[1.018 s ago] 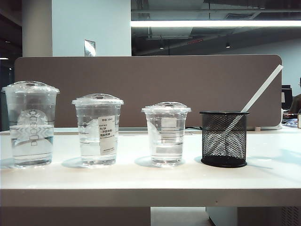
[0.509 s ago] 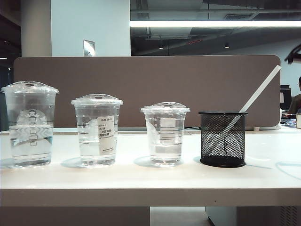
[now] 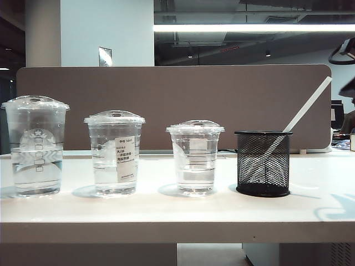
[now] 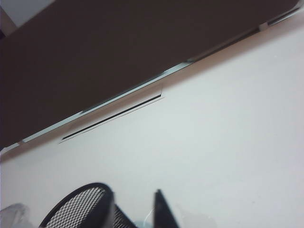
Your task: Pick up the straw and insert it into the medium coffee cup.
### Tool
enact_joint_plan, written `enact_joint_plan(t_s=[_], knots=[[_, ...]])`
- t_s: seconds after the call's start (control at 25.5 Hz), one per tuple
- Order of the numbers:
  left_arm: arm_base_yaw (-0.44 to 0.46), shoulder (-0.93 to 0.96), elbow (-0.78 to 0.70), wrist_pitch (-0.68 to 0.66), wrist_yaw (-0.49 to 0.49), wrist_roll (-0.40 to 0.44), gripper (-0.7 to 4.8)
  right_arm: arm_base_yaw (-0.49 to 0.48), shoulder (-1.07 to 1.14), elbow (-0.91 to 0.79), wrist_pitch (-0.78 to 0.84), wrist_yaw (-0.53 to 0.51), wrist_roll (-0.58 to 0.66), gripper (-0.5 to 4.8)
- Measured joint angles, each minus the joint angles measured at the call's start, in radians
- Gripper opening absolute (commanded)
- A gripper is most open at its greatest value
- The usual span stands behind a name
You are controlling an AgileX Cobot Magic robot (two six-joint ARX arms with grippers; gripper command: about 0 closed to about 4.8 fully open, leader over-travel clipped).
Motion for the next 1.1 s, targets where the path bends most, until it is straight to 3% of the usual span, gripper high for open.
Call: enact_joint_plan(t_s=[0.31,0.47,0.55,0.82,0.9,1.02,1.1], knots=[[0.0,0.0,0.0,0.0,0.0,0.0,-0.04,0.072,0.0,-0.049,0.008,-0.047,0.019,1.54],[0.0,0.0,0.0,0.0,0.0,0.0,-0.04,0.119,0.0,-0.049,0.009,-0.046,0.02,1.85],[0.0,0.0,0.0,0.0,0.0,0.0,-0.04,0.122,0.0,-0.049,0.01,-0.041,0.019,2.35],[0.0,0.0,0.0,0.0,0.0,0.0,-0.04,0.121,0.017,-0.011,0.013,-0.021,0.019,2.44],[0.0,0.0,0.0,0.0,0.0,0.0,-0.04,0.12,0.051,0.025,0.015,-0.022,0.019,2.4],[0.0,0.0,0.0,0.0,0.0,0.0,-0.04,0.12,0.093,0.061,0.015,-0.023,0.019,1.32],[0.0,0.0,0.0,0.0,0.0,0.0,-0.05,0.12,0.117,0.076,0.014,-0.023,0.019,0.94]])
